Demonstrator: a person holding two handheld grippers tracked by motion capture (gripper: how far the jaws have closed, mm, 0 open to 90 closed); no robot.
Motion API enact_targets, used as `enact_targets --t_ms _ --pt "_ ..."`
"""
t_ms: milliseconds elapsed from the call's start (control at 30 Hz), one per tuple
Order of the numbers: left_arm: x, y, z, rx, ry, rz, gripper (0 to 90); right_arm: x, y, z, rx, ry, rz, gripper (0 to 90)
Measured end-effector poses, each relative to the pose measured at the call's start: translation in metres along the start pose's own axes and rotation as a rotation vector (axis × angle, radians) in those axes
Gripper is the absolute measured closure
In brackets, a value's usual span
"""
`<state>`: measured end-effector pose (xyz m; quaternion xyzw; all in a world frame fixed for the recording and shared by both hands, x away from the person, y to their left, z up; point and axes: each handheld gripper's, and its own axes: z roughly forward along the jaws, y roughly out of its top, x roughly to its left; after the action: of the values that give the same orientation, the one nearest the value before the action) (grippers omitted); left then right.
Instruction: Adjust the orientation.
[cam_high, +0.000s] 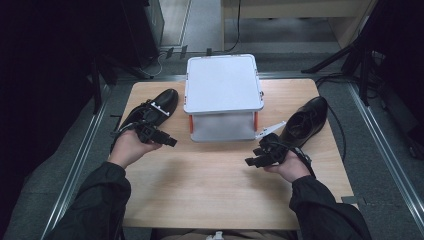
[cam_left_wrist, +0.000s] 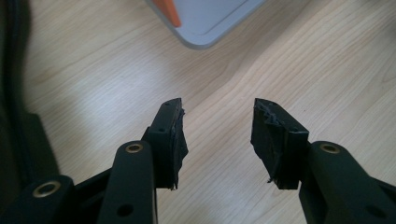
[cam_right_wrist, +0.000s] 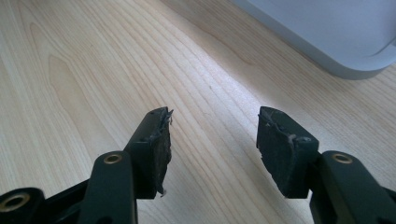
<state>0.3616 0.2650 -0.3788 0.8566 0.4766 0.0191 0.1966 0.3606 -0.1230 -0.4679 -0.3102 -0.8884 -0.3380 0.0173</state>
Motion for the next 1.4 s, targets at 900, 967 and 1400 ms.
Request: enact_targets --t_ms 900,967,1400 --pt "0.068 0.026 -0.033 0.122 0.147 -0.111 59.9 0.0 0.001 -0.002 -0.012 -0.006 -0.004 45.4" --pt "0.073 0.026 -0.03 0.136 0.154 -0.124 60.5 0.0 0.001 -0.001 -0.011 -0.008 -0.004 45.4" --pt "0.096 0.027 -0.004 0.21 0.175 -0.193 68.5 -0.001 0.0 -0.001 -0.001 -0.005 0.008 45.5"
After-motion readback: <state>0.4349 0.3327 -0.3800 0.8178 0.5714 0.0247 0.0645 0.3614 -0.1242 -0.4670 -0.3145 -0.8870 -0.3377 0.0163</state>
